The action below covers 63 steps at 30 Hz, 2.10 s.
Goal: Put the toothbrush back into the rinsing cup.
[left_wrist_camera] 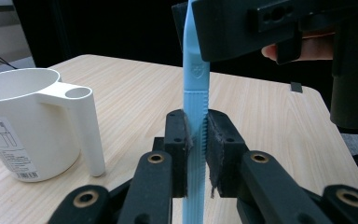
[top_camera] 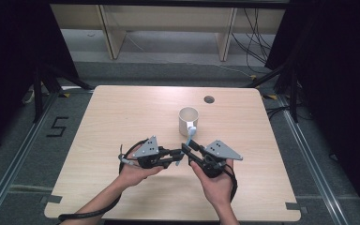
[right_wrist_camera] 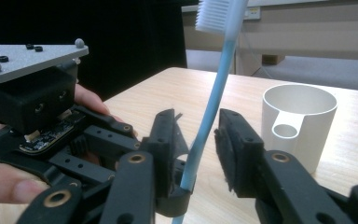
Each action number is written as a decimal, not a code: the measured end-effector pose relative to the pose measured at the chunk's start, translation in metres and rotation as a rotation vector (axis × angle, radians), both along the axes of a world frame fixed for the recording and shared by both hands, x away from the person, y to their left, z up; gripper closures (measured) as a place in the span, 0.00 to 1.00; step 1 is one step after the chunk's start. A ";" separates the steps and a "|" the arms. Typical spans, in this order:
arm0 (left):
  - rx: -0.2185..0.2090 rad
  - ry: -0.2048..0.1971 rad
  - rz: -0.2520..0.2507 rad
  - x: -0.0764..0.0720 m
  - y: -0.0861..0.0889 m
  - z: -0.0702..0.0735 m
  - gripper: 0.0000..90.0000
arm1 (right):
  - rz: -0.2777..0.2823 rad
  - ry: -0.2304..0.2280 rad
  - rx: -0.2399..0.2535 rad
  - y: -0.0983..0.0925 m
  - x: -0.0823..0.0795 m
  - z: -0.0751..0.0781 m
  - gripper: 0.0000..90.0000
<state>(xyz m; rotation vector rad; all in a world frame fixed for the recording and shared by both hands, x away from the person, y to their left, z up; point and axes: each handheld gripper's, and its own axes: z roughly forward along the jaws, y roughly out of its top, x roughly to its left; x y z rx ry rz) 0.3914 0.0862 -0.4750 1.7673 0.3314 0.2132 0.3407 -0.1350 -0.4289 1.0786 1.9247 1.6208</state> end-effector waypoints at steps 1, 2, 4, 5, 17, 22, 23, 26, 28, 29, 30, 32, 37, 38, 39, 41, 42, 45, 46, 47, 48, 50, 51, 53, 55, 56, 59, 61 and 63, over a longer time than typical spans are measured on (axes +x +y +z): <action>0.001 0.001 0.000 0.000 0.000 0.000 0.87 | 0.002 -0.003 -0.001 0.000 0.000 0.000 0.79; 0.002 0.002 0.001 0.000 -0.001 0.000 0.87 | -0.008 -0.018 -0.006 -0.001 0.001 0.000 0.80; 0.006 -0.003 0.003 -0.001 -0.002 0.000 0.87 | -0.005 -0.009 0.003 -0.002 0.001 0.001 0.83; 0.005 -0.004 0.004 -0.001 -0.002 -0.001 0.87 | -0.016 -0.003 0.021 -0.002 0.001 0.001 0.84; 0.018 -0.014 0.017 -0.001 -0.005 -0.002 0.87 | -0.006 -0.006 0.035 -0.002 0.003 0.001 0.94; 0.032 -0.024 0.021 -0.001 -0.005 -0.002 0.87 | 0.011 -0.012 0.017 0.001 0.003 0.001 0.95; 0.037 -0.029 0.022 -0.001 -0.005 -0.001 0.87 | 0.020 -0.011 0.008 0.001 0.003 0.001 0.95; 0.049 -0.041 0.026 -0.002 -0.006 -0.001 0.86 | 0.023 -0.017 -0.005 0.002 0.003 0.002 0.96; 0.053 -0.056 0.029 -0.002 -0.007 -0.001 0.81 | 0.026 -0.028 -0.009 0.002 0.003 0.002 0.96; 0.085 -0.067 0.035 -0.003 -0.006 0.000 0.78 | 0.019 -0.032 -0.019 0.001 0.002 0.003 0.96; 0.086 -0.072 0.039 -0.004 -0.006 0.000 0.75 | 0.010 -0.032 -0.007 0.001 0.002 0.003 0.96; 0.102 -0.081 0.040 -0.006 -0.003 0.001 0.69 | 0.003 -0.033 -0.015 -0.001 0.002 0.004 0.96; 0.151 -0.107 0.055 -0.011 0.010 0.003 0.62 | 0.007 -0.045 -0.019 -0.005 0.004 0.006 0.96; 0.157 -0.107 0.059 -0.012 0.013 0.003 0.62 | -0.009 -0.063 -0.029 -0.007 0.005 0.007 0.96; 0.162 -0.107 0.068 -0.012 0.017 0.003 0.62 | -0.009 -0.056 -0.030 -0.007 0.005 0.008 0.96; 0.167 -0.100 0.085 -0.012 0.025 0.002 0.62 | 0.004 -0.063 -0.039 -0.009 0.007 0.009 0.96; 0.170 -0.097 0.095 -0.012 0.029 0.002 0.62 | 0.004 -0.063 -0.039 -0.009 0.007 0.009 0.96; 0.173 -0.089 0.125 -0.013 0.041 0.001 0.61 | 0.008 -0.053 -0.017 -0.009 0.008 0.009 0.96; 0.161 -0.083 0.134 -0.014 0.043 0.001 0.61 | -0.001 -0.059 -0.026 -0.010 0.008 0.009 0.96; 0.159 -0.082 0.141 -0.015 0.046 0.000 0.61 | 0.005 -0.058 -0.025 -0.011 0.008 0.009 0.96; 0.146 -0.075 0.147 -0.016 0.049 -0.001 0.61 | -0.002 -0.050 -0.029 -0.013 0.007 0.010 0.96; 0.132 -0.067 0.161 -0.019 0.054 -0.004 0.60 | -0.004 -0.055 -0.020 -0.014 0.007 0.009 0.96; 0.144 -0.066 0.169 -0.020 0.058 -0.004 0.60 | -0.012 -0.064 -0.027 -0.016 0.007 0.009 0.96; 0.130 -0.056 0.187 -0.023 0.063 -0.008 0.60 | -0.015 -0.060 -0.027 -0.018 0.007 0.009 0.96; 0.119 -0.056 0.196 -0.024 0.067 -0.010 0.59 | -0.018 -0.049 -0.021 -0.020 0.007 0.010 0.96; 0.125 -0.053 0.202 -0.025 0.069 -0.010 0.59 | -0.018 -0.049 -0.021 -0.020 0.007 0.010 0.96; 0.118 -0.038 0.214 -0.028 0.076 -0.012 0.58 | -0.019 -0.051 -0.009 -0.020 0.007 0.010 0.96; 0.101 -0.030 0.229 -0.029 0.080 -0.014 0.58 | -0.020 -0.051 -0.014 -0.020 0.007 0.010 0.96; 0.092 -0.028 0.238 -0.030 0.082 -0.015 0.57 | -0.016 -0.061 -0.023 -0.020 0.008 0.010 0.96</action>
